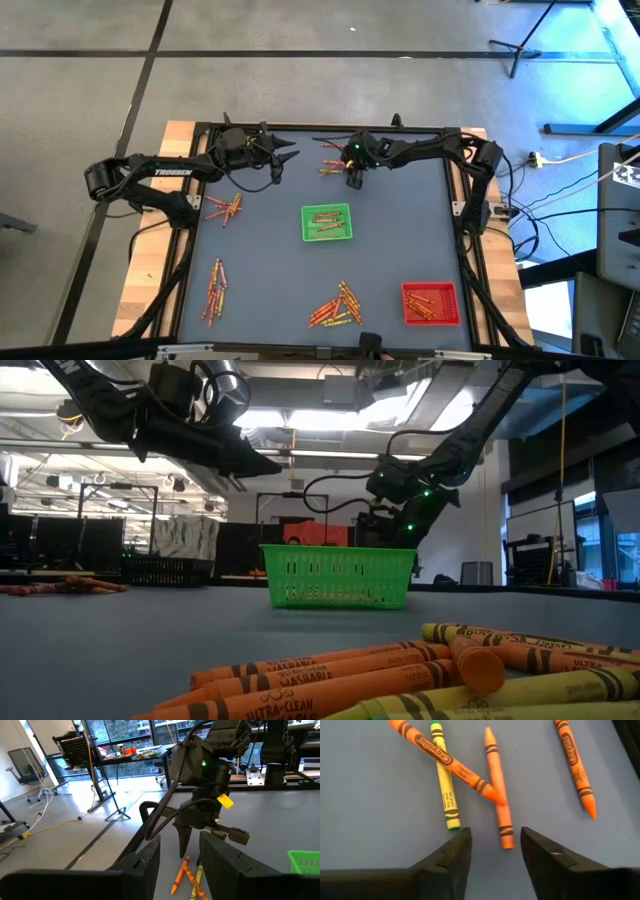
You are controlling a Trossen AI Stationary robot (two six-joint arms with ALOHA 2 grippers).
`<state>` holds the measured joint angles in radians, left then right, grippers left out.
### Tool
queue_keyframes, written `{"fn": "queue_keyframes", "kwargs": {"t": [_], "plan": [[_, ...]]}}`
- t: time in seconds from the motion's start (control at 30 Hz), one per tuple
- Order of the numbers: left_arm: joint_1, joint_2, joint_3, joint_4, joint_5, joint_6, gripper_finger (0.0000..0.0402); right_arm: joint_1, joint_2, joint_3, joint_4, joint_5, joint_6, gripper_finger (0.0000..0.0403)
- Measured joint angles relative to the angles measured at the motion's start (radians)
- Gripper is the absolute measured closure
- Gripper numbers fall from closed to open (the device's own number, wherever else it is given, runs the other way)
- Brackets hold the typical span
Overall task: Sort crayons
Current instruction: Put the orange crayon into the red bin
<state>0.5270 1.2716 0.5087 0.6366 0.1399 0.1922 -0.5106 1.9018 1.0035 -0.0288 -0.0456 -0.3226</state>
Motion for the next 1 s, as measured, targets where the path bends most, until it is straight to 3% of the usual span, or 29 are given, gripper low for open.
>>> {"fn": "queue_keyframes", "kwargs": {"t": [0.23, 0.6, 0.87, 1.0], "plan": [[0.0, 0.0, 0.0, 0.0, 0.0, 0.0, 0.0281, 0.001, 0.001, 0.0, -0.004, -0.024, -0.027, 0.0313], [0.0, 0.0, 0.0, 0.0, 0.0, -0.001, 0.0281, 0.001, 0.001, -0.001, -0.002, 0.026, -0.044, 0.039], [0.0, 0.0, 0.0, 0.0, 0.0, -0.001, 0.0281, 0.005, -0.002, -0.001, -0.014, 0.117, -0.075, 0.0396], [0.0, 0.0, 0.0, 0.002, -0.001, -0.001, 0.0281, 0.024, -0.013, -0.002, -0.029, 0.235, -0.096, 0.04]]}}
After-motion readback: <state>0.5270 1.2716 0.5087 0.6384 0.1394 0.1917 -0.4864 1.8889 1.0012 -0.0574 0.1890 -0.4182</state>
